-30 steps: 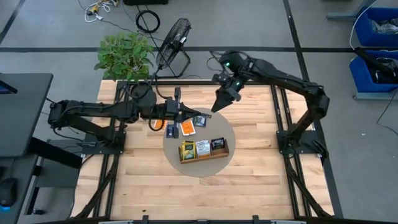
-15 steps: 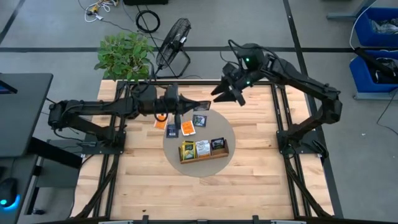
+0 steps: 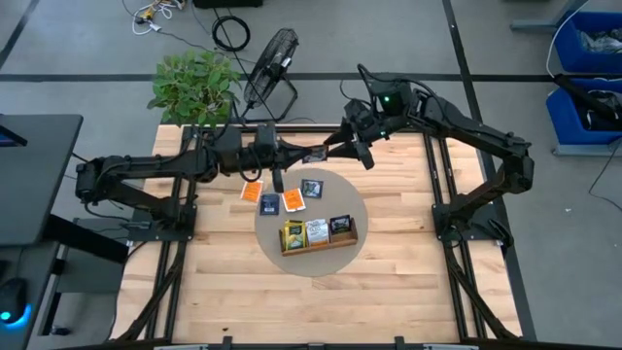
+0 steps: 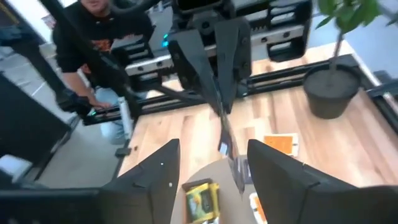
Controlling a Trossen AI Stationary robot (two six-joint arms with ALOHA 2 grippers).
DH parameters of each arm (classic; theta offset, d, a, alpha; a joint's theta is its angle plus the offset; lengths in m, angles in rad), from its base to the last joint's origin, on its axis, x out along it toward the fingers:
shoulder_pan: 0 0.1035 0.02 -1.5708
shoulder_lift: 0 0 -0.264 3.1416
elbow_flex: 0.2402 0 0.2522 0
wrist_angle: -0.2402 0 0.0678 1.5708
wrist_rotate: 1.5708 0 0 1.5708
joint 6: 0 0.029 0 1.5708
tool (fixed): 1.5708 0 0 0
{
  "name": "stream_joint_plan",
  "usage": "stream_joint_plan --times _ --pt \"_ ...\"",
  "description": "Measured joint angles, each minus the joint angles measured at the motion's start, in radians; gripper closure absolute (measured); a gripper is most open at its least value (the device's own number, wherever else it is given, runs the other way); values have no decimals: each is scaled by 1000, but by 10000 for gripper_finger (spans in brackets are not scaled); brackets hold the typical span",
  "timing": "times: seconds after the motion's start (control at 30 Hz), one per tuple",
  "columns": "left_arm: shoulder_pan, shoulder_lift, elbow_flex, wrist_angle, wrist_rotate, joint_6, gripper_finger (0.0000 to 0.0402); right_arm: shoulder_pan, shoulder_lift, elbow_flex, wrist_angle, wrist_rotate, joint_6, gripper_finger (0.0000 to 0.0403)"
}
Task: Pick & Place Tea
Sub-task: Put the violet tea bag into the right section of the wooden organizer
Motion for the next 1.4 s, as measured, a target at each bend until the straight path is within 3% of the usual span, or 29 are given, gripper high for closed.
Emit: stream_joint_plan --times 0.37,0.73,1.03,1.4 --pt "2 0 0 28 0 1 399 5 14 -1 46 16 52 246" --pt "1 0 0 34 0 12 400 33 46 -1 68 11 66 393" --pt "0 2 0 28 5 35 388 29 43 -1 28 -6 46 399" --pt "1 -8 -1 29 0 45 353 32 37 -1 -193 64 -96 402"
